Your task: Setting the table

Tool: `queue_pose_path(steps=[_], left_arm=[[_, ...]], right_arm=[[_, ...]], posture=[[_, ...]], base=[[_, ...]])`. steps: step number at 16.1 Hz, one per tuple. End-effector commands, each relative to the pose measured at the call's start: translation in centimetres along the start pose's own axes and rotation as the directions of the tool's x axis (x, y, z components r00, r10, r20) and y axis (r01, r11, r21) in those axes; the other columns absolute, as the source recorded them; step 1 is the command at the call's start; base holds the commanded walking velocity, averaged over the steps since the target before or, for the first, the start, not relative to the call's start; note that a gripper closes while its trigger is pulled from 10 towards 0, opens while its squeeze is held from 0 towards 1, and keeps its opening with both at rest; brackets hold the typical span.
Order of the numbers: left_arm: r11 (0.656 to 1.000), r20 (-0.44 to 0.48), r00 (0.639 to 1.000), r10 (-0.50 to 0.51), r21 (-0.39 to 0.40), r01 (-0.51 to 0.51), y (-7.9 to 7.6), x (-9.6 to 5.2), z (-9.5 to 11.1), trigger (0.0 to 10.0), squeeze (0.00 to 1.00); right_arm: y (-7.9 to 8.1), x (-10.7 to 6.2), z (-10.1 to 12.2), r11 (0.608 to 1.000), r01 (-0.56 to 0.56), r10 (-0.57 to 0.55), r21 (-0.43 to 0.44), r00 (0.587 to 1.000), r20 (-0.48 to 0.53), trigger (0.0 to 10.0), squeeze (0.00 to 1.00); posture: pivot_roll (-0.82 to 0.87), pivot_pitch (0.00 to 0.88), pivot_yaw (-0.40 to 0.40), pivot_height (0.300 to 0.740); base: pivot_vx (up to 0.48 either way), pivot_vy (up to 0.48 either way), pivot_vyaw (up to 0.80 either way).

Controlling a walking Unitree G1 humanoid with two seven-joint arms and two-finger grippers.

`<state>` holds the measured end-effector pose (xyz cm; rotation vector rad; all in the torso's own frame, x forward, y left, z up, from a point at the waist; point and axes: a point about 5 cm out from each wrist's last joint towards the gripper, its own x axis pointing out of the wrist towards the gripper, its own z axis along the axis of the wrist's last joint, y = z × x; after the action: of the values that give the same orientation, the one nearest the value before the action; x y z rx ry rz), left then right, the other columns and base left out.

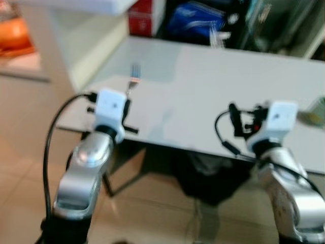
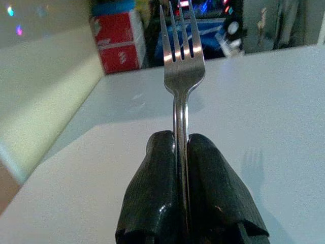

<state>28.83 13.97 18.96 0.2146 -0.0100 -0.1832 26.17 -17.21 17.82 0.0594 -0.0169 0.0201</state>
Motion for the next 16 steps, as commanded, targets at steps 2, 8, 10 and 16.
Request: queue_pose_path(steps=[2, 8, 10, 16], left_arm=[[0.999, 0.003, 1.0, 0.03, 0.018, -0.03, 0.68, 0.0, 0.17, 10.0, 0.0], [1.0, -0.002, 1.0, 0.026, 0.016, -0.026, 0.6, 0.1, 0.17, 10.0, 0.0], [1.0, -0.003, 1.0, 0.013, 0.026, -0.012, 0.47, 0.09, 0.09, 10.0, 0.0], [1.0, -0.047, 0.999, 0.015, -0.026, -0.016, 0.48, 0.12, -0.46, 10.0, 0.0]], right_arm=[[0.36, 0.09, 0.16, 1.0, -0.015, 0.015, 0.005, 1.0, 0.005, 10.0, 0.0], [0.49, -0.03, 0.02, 1.0, -0.022, 0.022, 0.017, 1.0, 0.002, 10.0, 0.0], [0.49, -0.11, -0.18, 0.999, -0.021, 0.021, 0.024, 1.0, -0.006, 10.0, 0.0], [0.57, -0.36, -0.45, 0.999, -0.024, 0.024, 0.037, 1.0, -0.018, 10.0, 0.0]], posture=[[-0.05, 0.009, -0.011, 0.74], [-0.05, 0.011, -0.007, 0.74], [-0.05, 0.012, -0.006, 0.74], [-0.06, 0.024, 0.006, 0.74]], base=[[0.0, -0.48, 0.0], [0.0, -0.48, 0.0], [0.0, -0.48, 0.0], [0.0, -0.281, 0.0]])
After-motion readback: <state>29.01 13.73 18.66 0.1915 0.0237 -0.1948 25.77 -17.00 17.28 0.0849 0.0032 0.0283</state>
